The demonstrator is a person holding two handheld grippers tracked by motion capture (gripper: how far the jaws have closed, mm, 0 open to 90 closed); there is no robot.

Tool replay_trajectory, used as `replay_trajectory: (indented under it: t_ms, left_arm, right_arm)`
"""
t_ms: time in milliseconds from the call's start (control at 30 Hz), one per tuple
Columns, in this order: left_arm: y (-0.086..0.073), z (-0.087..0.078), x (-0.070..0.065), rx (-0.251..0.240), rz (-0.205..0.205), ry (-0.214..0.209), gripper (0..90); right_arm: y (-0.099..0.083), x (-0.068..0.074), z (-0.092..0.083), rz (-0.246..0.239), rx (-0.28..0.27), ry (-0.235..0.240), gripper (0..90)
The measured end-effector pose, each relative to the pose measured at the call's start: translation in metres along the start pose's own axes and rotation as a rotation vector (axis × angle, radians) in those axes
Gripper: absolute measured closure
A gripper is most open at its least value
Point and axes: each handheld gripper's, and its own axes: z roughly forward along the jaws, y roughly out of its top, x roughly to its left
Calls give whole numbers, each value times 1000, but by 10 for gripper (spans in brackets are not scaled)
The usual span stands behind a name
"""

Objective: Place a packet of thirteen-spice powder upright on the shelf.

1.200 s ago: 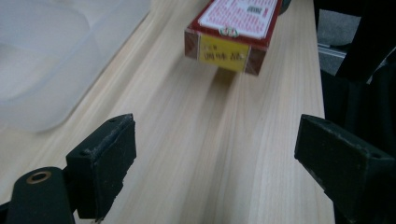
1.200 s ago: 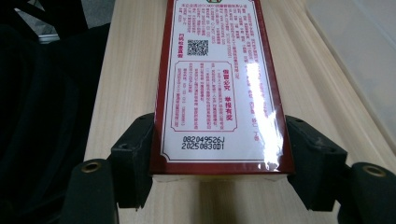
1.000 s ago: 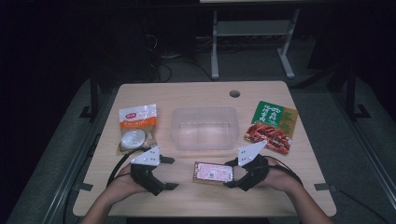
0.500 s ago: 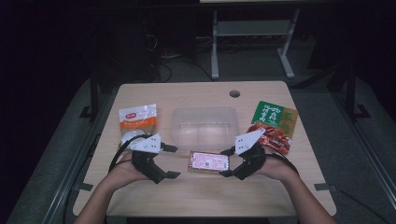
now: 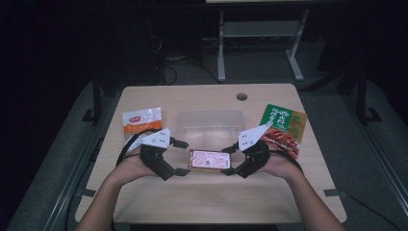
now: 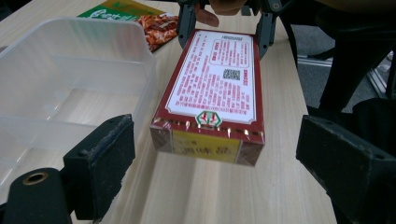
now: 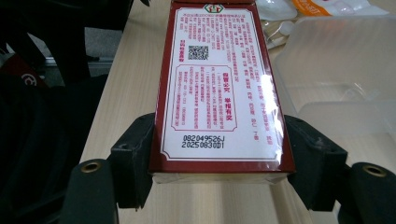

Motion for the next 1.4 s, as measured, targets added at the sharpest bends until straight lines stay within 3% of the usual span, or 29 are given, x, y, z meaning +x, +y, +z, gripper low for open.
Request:
replay_trajectory:
  t_ms: [200, 300, 500, 600, 967, 1233, 1400]
  left_arm:
    - [-4, 4, -2, -2, -2, -25, 109]
    - [-6, 6, -4, -11, 7, -30, 108]
    - [-7, 7, -7, -53, 8, -42, 109]
    - [-8, 7, -8, -73, 17, -40, 111]
    - [-10, 9, -9, -90, 17, -46, 136]
    - [-13, 7, -5, -110, -3, -60, 193]
    - [-13, 5, -5, -113, 7, -51, 258]
  right_arm:
    - [3, 6, 1, 0, -42, 9, 318]
    - [2, 7, 2, -15, -37, 3, 318]
    - [2, 10, 4, -11, -64, 19, 318]
    - [2, 12, 5, 8, -80, 23, 317]
    - [0, 12, 2, 10, -113, 17, 318]
    - [1, 12, 2, 6, -121, 19, 318]
    - [2, 13, 3, 14, -125, 25, 317]
